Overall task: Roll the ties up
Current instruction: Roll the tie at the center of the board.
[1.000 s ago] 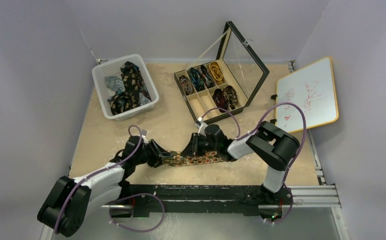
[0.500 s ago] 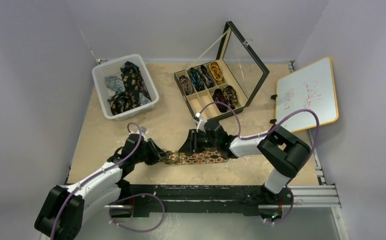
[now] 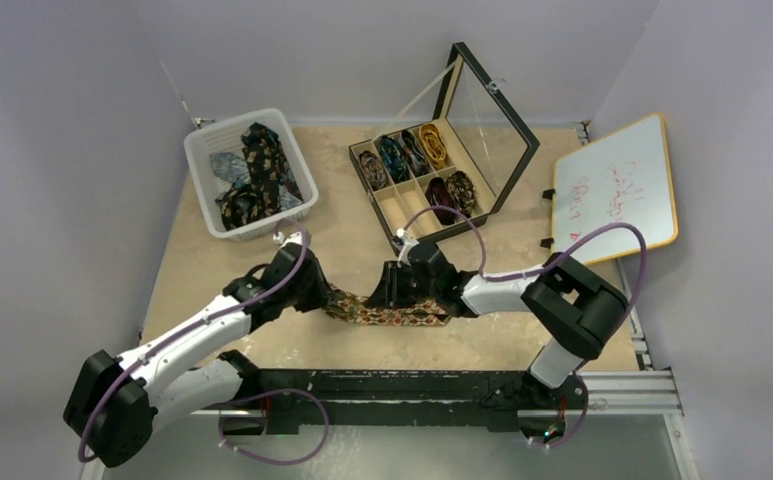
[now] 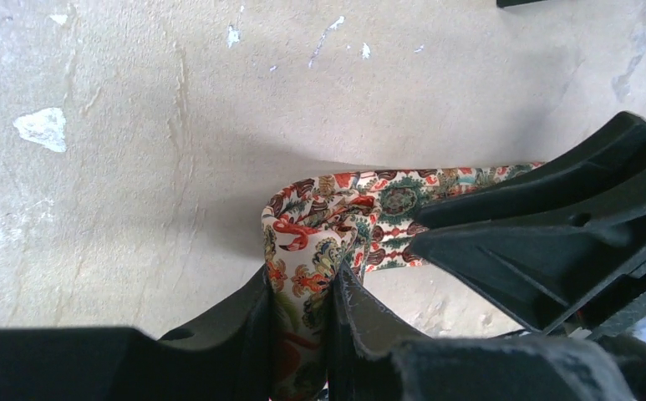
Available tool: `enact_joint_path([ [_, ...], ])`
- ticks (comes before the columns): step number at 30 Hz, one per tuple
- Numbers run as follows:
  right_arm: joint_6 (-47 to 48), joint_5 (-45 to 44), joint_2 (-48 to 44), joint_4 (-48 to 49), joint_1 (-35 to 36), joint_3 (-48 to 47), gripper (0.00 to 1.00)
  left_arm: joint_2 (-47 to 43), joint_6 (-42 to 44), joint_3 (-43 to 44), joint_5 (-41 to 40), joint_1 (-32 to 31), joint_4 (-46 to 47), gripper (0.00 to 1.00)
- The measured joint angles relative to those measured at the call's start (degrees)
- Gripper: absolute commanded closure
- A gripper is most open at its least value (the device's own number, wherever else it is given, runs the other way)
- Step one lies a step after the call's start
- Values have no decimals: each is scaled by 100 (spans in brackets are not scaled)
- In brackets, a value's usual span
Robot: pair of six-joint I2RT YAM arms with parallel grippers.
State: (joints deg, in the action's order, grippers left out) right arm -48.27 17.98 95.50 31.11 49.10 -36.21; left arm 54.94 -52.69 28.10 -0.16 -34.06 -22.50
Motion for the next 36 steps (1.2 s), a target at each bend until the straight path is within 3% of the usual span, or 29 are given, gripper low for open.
enact_joint_path([
  [9, 125, -1399, -890, -916, -107, -13, 66, 1344, -31, 1375, -1696, -1134, -1484, 97],
  [20, 221, -2520, -1818, -1440, -223, 90, 61, 3202, -1668, 2970, -3578, -2573, -3724, 96],
  [28, 142, -2643, -1880, -1475, -356, 350, 60, 4144, -2699, 3609, -4096, -3082, -4741, 92],
  [36, -15, -2557, -1880, -1320, -584, 673, 56, 4562, -2782, 3974, -4234, -3311, -4787, 84],
])
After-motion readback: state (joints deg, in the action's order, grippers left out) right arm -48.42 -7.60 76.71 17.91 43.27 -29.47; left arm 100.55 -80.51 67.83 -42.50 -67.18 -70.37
